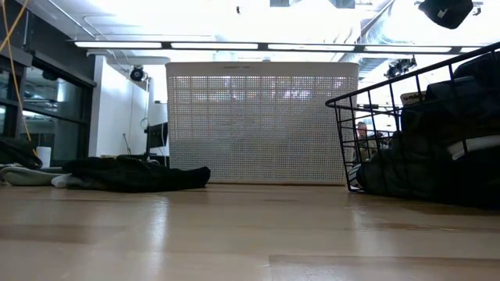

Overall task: Pick & Place Cloths
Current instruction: Put the light gray sock into the black bin

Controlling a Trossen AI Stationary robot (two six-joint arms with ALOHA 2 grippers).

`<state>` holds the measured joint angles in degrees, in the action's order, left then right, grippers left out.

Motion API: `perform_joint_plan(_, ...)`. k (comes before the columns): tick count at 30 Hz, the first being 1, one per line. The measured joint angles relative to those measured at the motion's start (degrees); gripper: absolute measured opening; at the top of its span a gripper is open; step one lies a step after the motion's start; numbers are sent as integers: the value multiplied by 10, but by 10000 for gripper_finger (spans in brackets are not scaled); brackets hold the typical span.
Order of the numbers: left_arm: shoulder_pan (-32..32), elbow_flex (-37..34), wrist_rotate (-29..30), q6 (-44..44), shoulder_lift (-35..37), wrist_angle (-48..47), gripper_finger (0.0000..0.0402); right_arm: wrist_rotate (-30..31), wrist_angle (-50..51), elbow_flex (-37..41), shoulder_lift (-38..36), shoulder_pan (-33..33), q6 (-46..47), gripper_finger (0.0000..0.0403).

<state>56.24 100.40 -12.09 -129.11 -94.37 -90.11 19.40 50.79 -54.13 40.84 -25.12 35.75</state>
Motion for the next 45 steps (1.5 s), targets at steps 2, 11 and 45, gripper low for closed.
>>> perform_joint_plan(2,0,12,13,3,13,2,0,1,0,0,0,0,0,134)
perform_joint_plan(11,0,48,32,38,79,1,0,17,0,0,0,0,0,134)
perform_joint_plan(45,0,-45,2,76,34,136,0,17,0,0,0,0,0,134)
